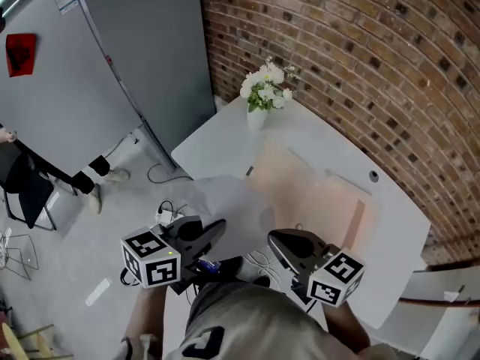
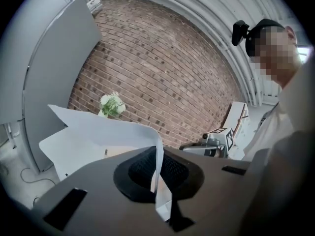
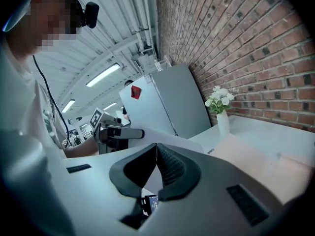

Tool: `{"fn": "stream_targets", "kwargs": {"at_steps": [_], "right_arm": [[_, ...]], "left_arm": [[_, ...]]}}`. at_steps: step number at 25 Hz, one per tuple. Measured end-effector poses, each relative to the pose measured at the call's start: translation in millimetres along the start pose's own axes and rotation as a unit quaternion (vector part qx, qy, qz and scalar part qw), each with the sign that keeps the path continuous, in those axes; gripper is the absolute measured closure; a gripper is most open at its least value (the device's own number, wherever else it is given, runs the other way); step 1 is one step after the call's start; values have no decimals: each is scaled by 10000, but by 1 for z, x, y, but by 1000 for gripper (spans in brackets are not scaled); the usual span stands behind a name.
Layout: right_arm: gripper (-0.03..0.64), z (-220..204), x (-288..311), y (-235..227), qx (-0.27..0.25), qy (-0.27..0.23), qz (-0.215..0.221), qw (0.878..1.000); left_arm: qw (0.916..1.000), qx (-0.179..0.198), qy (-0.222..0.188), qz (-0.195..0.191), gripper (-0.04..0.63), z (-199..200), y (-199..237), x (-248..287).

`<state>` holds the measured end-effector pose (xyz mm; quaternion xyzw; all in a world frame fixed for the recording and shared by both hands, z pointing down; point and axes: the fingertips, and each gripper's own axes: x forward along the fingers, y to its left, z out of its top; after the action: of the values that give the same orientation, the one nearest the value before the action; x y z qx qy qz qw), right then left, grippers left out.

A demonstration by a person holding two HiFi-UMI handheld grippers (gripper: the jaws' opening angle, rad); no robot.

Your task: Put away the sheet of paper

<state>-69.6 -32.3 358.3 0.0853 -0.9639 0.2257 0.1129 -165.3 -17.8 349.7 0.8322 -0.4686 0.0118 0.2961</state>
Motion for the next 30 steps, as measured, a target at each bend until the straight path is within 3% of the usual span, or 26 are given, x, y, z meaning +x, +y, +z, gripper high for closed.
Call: {"fn": "stream_targets", "kwargs": {"at_steps": [5, 17, 24, 30], "right_arm": [[594, 4, 18, -7, 83, 7, -241, 9997], [594, -2, 73, -12, 182, 229, -508, 9983], [594, -4, 71, -16, 274, 273, -570, 9976], [594, 3, 56, -27, 187, 231, -389, 9988]], "left_arm": [[9993, -14, 125, -365, 581, 8, 20, 11], [9949, 33, 552, -839, 581, 14, 71, 12], [9918, 151, 653, -1091, 581, 27, 65, 24], [9920, 172, 724, -1018, 581, 28, 51, 40]]}}
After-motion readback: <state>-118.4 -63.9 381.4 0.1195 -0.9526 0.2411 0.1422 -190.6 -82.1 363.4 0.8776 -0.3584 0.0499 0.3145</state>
